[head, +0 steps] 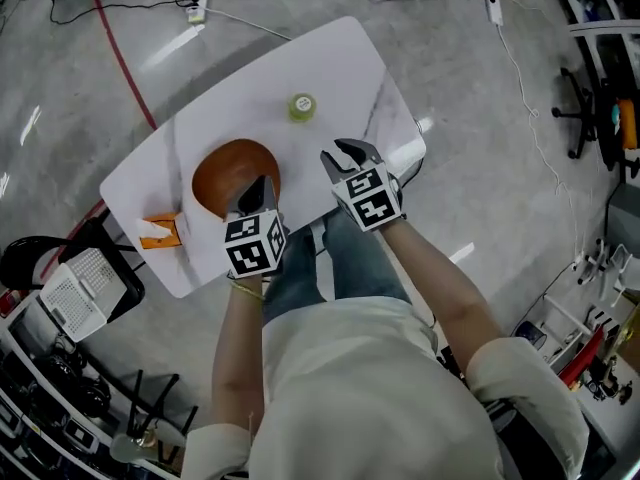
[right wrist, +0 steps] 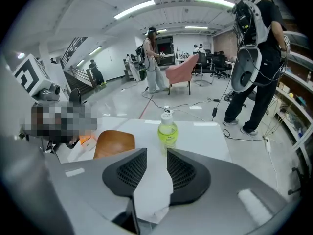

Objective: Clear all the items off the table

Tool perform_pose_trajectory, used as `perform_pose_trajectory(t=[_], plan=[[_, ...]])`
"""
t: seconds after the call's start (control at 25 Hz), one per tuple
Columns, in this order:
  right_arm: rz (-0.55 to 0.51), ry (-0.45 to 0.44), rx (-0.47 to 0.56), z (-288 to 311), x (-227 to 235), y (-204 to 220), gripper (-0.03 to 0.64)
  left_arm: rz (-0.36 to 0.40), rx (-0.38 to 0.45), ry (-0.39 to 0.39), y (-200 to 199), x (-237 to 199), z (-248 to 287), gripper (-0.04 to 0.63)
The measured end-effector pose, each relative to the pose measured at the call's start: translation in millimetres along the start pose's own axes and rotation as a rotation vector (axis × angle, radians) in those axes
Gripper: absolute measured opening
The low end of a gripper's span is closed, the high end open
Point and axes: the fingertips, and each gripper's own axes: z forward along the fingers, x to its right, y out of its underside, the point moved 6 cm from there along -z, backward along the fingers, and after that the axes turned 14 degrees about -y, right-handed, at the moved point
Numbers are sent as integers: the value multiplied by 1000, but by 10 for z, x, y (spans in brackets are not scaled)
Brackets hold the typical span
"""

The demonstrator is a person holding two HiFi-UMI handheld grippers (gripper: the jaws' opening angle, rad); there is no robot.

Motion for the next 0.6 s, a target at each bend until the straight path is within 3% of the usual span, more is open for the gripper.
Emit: perform_pose_trajectory(t=[0.6], plan=[[-22, -68, -27, 948, 543, 70, 243, -61, -19, -43, 113, -19, 614, 9]])
